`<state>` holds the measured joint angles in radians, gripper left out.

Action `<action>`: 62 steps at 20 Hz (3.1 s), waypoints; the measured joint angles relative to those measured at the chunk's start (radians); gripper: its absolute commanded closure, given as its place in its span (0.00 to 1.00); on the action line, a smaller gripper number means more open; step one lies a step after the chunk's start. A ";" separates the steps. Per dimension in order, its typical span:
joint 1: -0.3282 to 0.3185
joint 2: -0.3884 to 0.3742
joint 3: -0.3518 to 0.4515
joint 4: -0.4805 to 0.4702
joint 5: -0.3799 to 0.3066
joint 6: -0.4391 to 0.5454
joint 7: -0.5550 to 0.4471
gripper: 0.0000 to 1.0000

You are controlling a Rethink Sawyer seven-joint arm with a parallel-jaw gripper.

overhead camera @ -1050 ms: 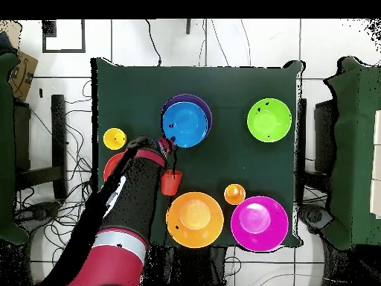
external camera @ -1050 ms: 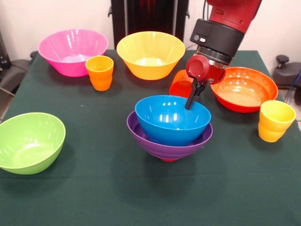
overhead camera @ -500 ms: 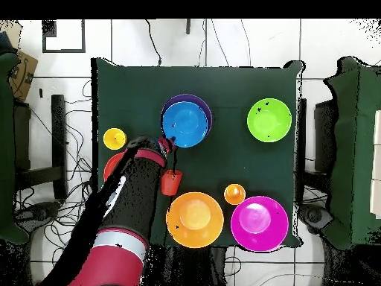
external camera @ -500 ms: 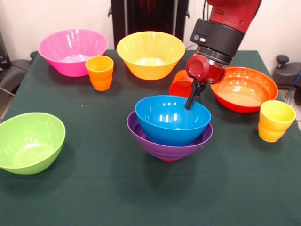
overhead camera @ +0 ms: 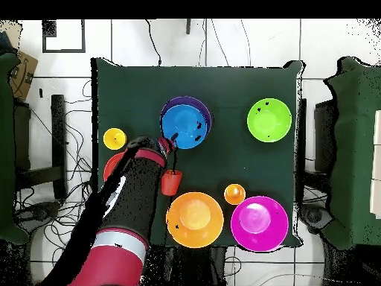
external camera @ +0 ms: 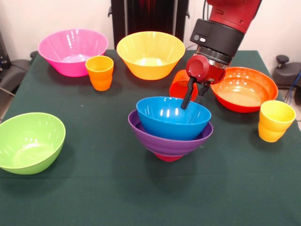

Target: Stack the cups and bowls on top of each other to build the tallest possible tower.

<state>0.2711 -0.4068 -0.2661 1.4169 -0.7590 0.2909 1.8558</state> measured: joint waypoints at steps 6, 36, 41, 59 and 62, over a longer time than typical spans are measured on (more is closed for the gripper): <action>0.000 0.000 0.000 0.000 0.000 0.000 0.000 0.00; -0.014 -0.095 0.010 0.010 0.020 0.026 0.000 0.00; -0.022 -0.120 0.020 0.015 0.039 0.035 0.000 0.00; -0.068 -0.120 0.072 0.039 0.062 0.187 0.000 0.00; -0.078 -0.124 0.085 0.051 0.062 0.204 0.000 0.00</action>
<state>0.1933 -0.5306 -0.1812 1.4677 -0.6973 0.4949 1.8558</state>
